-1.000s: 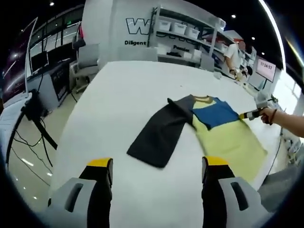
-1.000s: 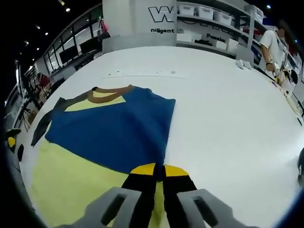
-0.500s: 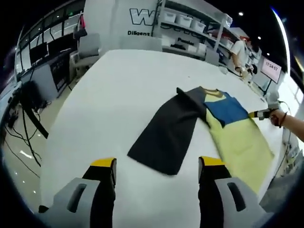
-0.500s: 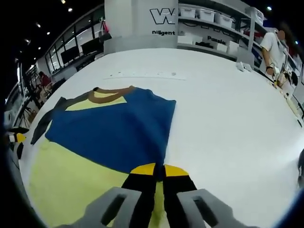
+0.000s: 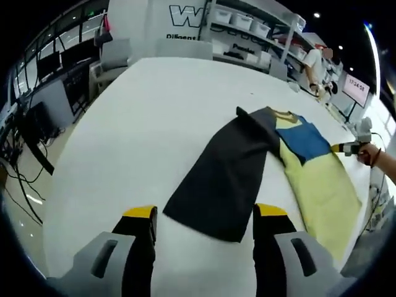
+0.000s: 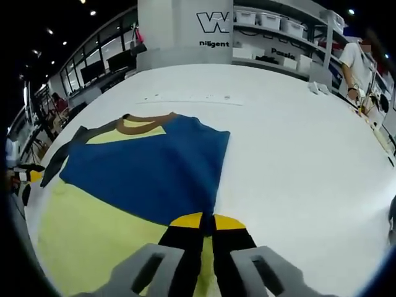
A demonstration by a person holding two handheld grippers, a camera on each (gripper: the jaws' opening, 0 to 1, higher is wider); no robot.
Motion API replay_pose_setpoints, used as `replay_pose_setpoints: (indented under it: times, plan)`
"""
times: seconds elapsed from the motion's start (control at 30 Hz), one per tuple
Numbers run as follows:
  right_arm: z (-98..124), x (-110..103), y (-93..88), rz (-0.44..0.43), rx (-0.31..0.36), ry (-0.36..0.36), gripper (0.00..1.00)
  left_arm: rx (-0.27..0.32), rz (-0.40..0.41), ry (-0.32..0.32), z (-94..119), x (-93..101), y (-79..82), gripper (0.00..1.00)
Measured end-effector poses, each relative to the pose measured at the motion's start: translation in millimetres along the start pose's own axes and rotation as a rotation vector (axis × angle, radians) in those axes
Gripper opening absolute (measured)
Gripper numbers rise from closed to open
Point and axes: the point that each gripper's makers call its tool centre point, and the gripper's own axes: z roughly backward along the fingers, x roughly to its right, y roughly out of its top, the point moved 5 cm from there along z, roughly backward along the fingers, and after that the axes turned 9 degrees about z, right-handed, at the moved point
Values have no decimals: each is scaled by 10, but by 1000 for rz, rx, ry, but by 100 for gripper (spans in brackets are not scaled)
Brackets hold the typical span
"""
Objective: Fold the garment on the visible template until the final outline fits inside the template.
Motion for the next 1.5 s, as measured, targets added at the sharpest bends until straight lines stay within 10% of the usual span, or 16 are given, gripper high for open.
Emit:
replay_pose_setpoints:
  times: [1.27, 1.5]
  plan:
    - [1, -26, -9, 42, 12, -1, 0, 6, 38, 115, -32, -51, -7, 5]
    - [18, -37, -15, 33, 20, 2, 0, 79, 59, 134, 122, -49, 105, 5]
